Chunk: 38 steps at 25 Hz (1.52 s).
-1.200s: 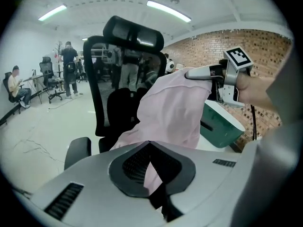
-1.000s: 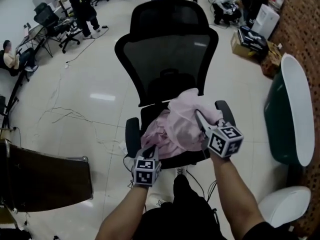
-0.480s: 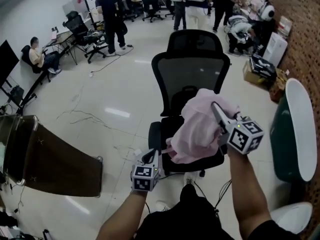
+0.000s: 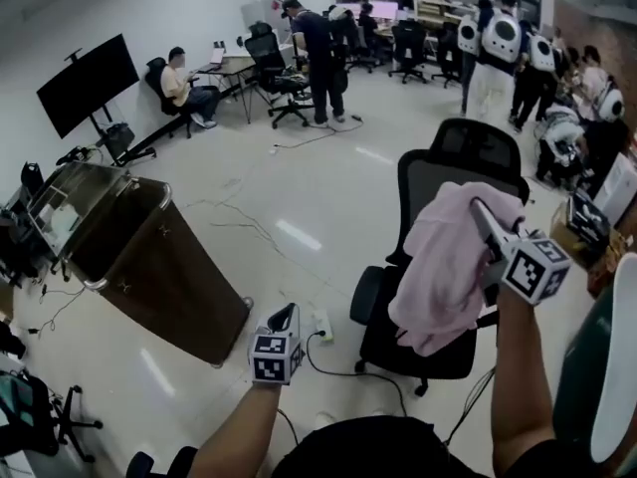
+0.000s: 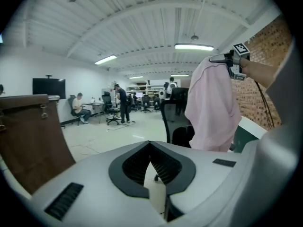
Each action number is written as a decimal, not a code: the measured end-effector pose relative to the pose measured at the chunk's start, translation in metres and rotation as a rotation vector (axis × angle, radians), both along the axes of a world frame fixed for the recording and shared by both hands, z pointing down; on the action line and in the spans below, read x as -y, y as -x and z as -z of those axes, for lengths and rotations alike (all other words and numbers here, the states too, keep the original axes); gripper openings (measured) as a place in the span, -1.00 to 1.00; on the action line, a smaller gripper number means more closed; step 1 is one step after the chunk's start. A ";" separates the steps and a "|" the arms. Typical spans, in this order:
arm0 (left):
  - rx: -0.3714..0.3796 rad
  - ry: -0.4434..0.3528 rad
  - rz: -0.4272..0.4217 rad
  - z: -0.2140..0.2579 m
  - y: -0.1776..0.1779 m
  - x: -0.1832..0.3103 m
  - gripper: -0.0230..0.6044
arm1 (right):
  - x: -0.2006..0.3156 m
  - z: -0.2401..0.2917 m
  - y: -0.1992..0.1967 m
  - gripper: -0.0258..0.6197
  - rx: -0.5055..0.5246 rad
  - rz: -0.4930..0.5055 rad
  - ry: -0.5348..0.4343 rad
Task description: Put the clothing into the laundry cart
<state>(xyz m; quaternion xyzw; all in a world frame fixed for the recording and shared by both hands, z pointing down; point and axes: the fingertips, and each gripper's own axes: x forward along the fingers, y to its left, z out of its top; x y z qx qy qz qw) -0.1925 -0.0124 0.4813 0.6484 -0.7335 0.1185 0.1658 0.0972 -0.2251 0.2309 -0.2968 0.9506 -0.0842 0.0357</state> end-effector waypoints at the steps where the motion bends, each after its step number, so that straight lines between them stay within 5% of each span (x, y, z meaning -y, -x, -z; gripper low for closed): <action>1: 0.000 0.001 0.052 0.002 0.011 -0.013 -0.93 | 0.001 0.008 0.008 -0.72 0.015 0.035 -0.008; 9: 0.041 -0.062 0.347 0.051 0.067 -0.093 -0.93 | -0.011 0.083 0.104 -0.73 0.113 0.300 -0.067; 20: 0.106 -0.133 0.651 0.115 0.092 -0.208 -0.93 | -0.094 0.167 0.230 -0.73 0.244 0.652 -0.080; 38: 0.150 -0.116 0.892 0.146 0.089 -0.318 -0.93 | -0.287 0.184 0.361 -0.73 0.282 1.103 0.009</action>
